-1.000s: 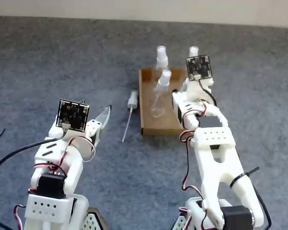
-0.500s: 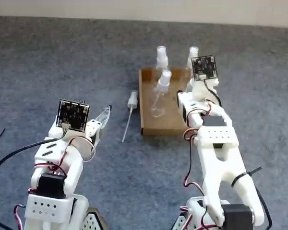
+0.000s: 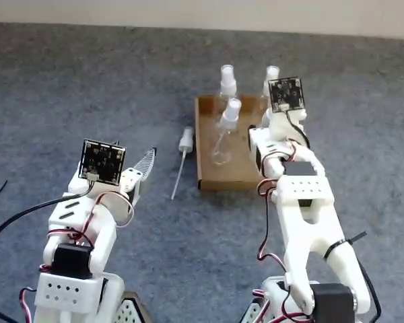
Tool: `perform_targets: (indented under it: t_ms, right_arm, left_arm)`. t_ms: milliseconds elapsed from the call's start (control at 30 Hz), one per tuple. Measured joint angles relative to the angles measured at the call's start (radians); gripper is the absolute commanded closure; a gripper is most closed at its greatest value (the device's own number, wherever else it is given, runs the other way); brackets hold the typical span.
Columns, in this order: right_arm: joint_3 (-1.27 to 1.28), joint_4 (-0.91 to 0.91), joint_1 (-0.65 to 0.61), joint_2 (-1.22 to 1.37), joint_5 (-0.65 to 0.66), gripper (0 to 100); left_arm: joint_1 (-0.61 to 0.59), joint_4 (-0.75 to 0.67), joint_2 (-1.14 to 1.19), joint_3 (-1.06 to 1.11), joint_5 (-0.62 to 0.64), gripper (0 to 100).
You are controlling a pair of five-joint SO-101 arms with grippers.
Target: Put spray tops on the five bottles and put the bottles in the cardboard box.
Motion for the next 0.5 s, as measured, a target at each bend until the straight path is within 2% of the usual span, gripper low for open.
perform_targets:
  t_ms: [267,500]
  right_arm:
    - [0.002,0.008,0.0,0.002,-0.048,81.8]
    - [0.003,0.009,0.002,0.003,-0.048,70.2]
  left_arm:
    - [0.0,0.0,0.0,0.0,0.0,78]
    - [0.0,0.0,0.0,0.0,0.0,78]
